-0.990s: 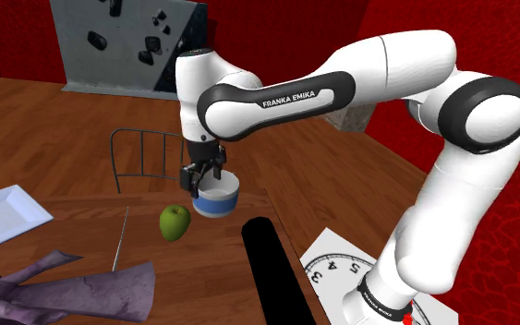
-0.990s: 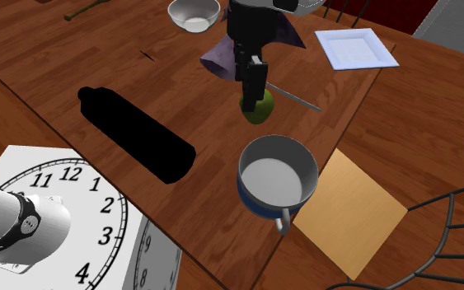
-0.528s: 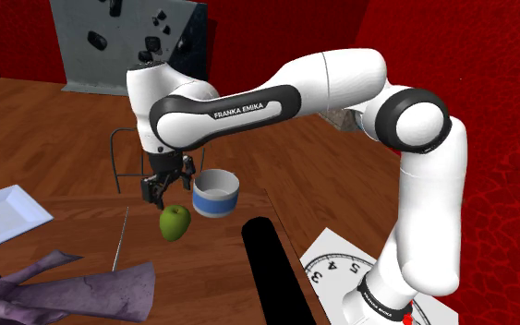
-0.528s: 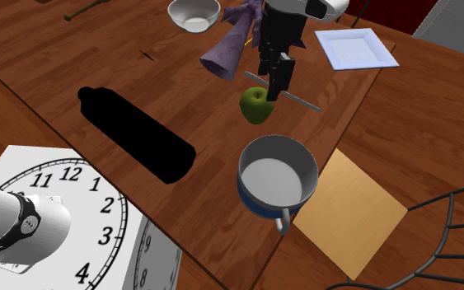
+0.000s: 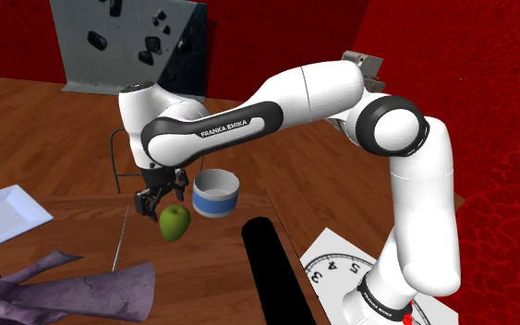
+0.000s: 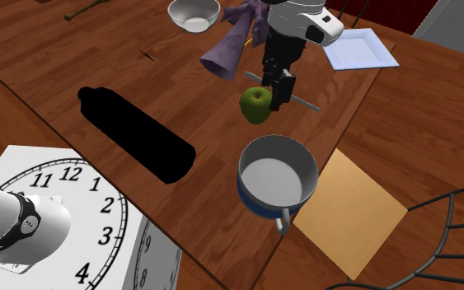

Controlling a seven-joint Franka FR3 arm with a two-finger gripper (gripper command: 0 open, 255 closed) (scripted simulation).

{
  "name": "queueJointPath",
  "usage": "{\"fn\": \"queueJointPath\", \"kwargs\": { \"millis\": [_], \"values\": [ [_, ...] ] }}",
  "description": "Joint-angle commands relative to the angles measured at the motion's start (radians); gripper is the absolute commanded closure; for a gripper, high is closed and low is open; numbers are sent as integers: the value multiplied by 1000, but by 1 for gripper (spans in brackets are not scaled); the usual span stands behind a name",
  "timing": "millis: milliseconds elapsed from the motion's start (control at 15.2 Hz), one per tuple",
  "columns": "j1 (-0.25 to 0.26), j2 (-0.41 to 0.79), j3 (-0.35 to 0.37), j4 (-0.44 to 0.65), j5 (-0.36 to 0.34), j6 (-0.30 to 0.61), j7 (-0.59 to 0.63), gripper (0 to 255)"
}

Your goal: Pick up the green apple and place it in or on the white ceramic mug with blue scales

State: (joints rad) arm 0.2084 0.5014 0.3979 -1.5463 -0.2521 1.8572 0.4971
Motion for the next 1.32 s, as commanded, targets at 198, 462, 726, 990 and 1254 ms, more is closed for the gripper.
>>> {"fn": "queueJointPath", "kwargs": {
  "millis": [198, 462, 726, 990, 1254],
  "values": [
    [0, 5, -2, -14, -3, 19, 4, 0],
    [0, 5, -2, -14, -3, 19, 4, 0],
    [0, 6, -2, -14, -3, 19, 4, 255],
    [-1, 4, -1, -16, -3, 20, 3, 255],
    [0, 1, 0, -7, -1, 8, 2, 255]
  ]
}}
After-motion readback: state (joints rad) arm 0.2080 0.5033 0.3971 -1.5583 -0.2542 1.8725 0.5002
